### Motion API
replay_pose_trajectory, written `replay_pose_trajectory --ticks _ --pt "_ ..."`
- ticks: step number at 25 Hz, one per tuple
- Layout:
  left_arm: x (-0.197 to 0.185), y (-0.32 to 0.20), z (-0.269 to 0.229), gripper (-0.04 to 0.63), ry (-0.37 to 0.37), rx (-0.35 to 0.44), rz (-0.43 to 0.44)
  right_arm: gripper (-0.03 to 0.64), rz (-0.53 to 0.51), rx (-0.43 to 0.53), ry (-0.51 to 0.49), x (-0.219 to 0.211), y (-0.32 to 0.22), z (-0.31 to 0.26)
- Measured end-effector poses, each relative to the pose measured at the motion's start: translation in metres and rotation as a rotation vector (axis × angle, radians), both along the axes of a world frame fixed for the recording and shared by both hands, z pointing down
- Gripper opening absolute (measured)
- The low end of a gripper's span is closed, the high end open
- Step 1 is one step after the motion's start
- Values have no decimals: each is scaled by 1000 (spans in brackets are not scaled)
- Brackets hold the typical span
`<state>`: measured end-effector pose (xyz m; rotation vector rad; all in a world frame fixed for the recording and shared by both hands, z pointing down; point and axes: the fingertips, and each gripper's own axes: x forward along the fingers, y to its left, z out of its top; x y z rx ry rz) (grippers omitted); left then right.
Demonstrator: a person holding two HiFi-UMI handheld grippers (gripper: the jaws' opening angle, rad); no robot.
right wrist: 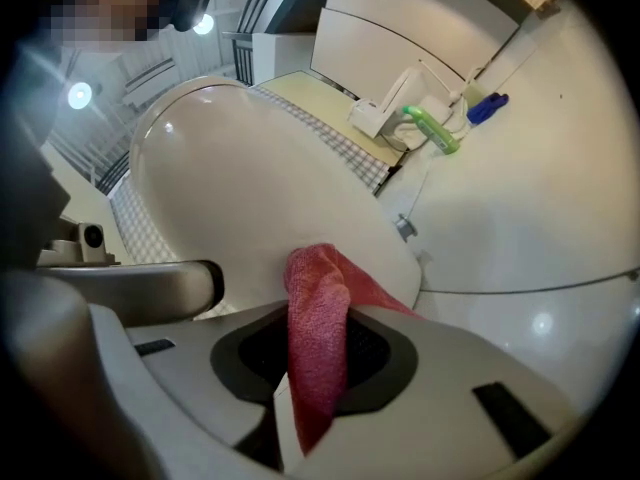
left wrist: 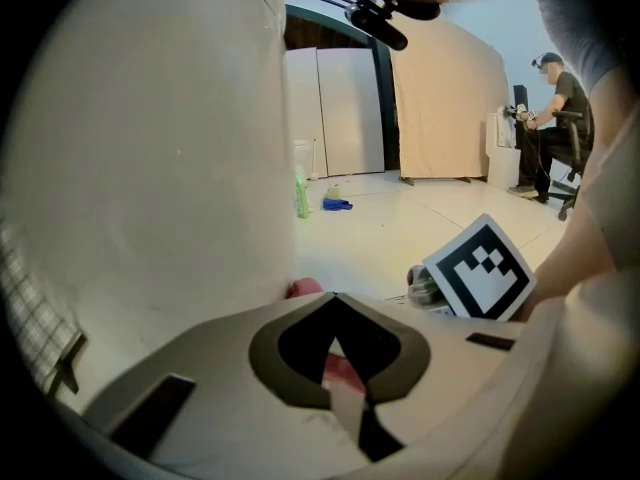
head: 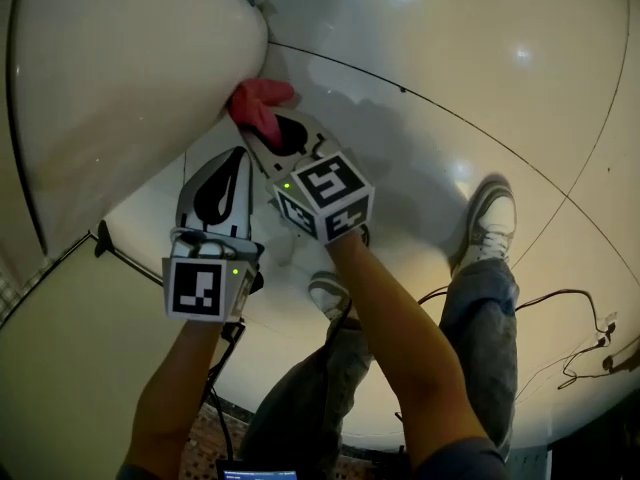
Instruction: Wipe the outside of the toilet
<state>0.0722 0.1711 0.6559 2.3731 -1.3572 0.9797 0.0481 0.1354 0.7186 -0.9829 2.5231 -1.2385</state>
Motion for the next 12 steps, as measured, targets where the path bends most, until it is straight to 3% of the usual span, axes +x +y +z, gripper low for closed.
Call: replay_pose_trajectory --ticks 7,12 --pt "-42 33 -31 14 15 25 -95 84 -17 20 40 -16 33 -26" --pt "-62 44 -107 12 55 87 -163 84 -108 130 94 -22 65 -119"
